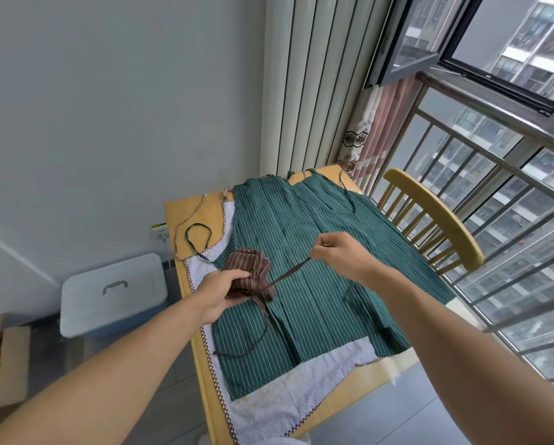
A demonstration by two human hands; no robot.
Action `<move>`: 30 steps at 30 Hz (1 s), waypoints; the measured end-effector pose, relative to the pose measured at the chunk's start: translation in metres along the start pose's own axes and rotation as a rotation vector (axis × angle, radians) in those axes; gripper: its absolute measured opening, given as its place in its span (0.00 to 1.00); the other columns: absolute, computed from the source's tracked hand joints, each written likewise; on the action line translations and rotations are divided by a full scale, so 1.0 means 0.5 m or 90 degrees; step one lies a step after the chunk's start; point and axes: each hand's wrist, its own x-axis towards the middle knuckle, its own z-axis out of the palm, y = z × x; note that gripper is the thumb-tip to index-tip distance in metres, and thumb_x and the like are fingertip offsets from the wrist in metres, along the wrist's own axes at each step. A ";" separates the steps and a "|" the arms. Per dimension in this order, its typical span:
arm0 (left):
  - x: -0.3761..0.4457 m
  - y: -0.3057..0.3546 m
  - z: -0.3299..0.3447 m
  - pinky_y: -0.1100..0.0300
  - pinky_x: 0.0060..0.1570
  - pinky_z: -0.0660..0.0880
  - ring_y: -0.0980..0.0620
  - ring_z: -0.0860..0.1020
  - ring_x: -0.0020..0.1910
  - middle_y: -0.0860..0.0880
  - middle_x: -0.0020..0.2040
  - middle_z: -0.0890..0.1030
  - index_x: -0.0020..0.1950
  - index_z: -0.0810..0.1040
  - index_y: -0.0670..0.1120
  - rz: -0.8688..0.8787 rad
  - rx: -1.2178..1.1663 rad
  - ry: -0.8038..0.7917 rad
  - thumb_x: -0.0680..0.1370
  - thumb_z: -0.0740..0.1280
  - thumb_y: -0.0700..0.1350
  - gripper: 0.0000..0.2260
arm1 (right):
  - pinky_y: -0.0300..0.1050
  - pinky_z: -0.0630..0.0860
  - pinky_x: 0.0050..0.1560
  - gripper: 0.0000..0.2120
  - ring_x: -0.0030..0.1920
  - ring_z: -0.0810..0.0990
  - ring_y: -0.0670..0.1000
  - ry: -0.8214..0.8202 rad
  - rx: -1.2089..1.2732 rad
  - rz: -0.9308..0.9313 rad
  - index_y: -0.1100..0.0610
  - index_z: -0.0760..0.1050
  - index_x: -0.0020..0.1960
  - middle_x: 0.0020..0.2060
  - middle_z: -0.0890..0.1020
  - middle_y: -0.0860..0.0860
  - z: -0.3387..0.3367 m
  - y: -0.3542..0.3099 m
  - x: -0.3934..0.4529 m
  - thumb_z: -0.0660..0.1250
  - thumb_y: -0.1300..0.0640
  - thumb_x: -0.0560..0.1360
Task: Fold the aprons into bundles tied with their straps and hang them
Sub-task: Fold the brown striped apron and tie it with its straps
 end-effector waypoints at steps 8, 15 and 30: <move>-0.024 0.001 0.023 0.49 0.55 0.82 0.46 0.83 0.54 0.46 0.53 0.85 0.59 0.80 0.50 0.140 0.360 -0.064 0.71 0.77 0.37 0.19 | 0.44 0.68 0.31 0.11 0.29 0.72 0.47 -0.043 -0.265 -0.054 0.50 0.76 0.42 0.31 0.78 0.46 0.021 -0.026 0.009 0.67 0.46 0.79; -0.087 0.037 0.057 0.48 0.48 0.84 0.46 0.83 0.46 0.46 0.49 0.84 0.56 0.75 0.50 0.279 0.546 -0.242 0.67 0.78 0.33 0.23 | 0.37 0.68 0.30 0.09 0.27 0.72 0.41 -0.125 -0.216 -0.090 0.49 0.80 0.45 0.32 0.79 0.42 -0.019 -0.077 0.029 0.74 0.44 0.75; -0.105 0.098 0.087 0.50 0.56 0.82 0.41 0.83 0.59 0.39 0.59 0.84 0.65 0.77 0.40 0.159 0.054 -0.241 0.74 0.71 0.32 0.19 | 0.48 0.73 0.52 0.11 0.43 0.75 0.53 -0.187 0.294 0.101 0.58 0.84 0.49 0.43 0.81 0.55 0.080 0.076 0.022 0.68 0.52 0.79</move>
